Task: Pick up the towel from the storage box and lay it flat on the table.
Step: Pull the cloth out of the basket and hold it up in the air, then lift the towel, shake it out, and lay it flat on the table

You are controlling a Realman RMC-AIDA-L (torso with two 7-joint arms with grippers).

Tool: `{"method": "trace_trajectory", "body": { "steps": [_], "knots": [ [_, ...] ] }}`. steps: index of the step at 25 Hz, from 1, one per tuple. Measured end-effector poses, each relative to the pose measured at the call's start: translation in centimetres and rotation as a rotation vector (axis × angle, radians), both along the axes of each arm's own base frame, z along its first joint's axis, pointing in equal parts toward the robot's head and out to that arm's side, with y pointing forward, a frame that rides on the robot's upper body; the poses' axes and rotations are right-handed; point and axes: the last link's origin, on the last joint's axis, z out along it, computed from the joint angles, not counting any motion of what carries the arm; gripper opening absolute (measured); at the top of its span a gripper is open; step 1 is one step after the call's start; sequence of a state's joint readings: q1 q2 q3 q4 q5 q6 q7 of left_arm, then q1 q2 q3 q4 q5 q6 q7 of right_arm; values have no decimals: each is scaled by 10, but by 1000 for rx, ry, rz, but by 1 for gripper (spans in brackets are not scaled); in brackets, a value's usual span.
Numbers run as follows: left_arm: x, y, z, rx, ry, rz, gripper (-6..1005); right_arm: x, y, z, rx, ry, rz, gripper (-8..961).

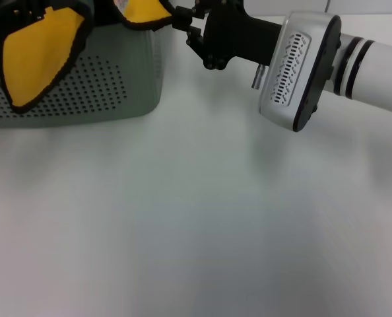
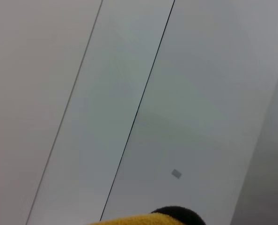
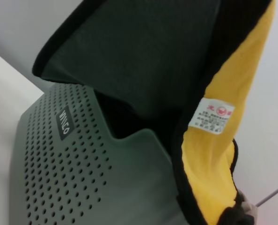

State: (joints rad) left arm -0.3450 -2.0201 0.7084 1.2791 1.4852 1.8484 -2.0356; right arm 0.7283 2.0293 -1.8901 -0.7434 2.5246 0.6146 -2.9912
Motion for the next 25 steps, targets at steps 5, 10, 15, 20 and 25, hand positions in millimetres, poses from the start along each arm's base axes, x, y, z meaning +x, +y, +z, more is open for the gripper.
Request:
{"method": "trace_trajectory", "body": {
  "steps": [5,10,15,20,25],
  "knots": [
    [0,-1,-2,-9,2,-3,35,2,-1,-1,-13,18,-13,131],
    [-3,-4,-5,-27,25,-25,36,7,-13,1,-75,141,-45,23],
    [-10,-22,0,-58,54,-78,37,12,-37,17,-224,369,-64,12],
    [-9,-34,3,-93,94,-150,39,28,-72,51,-323,581,-24,12],
    [-10,-41,21,-56,117,-205,40,47,-108,101,-385,755,23,12]
  ]
}}
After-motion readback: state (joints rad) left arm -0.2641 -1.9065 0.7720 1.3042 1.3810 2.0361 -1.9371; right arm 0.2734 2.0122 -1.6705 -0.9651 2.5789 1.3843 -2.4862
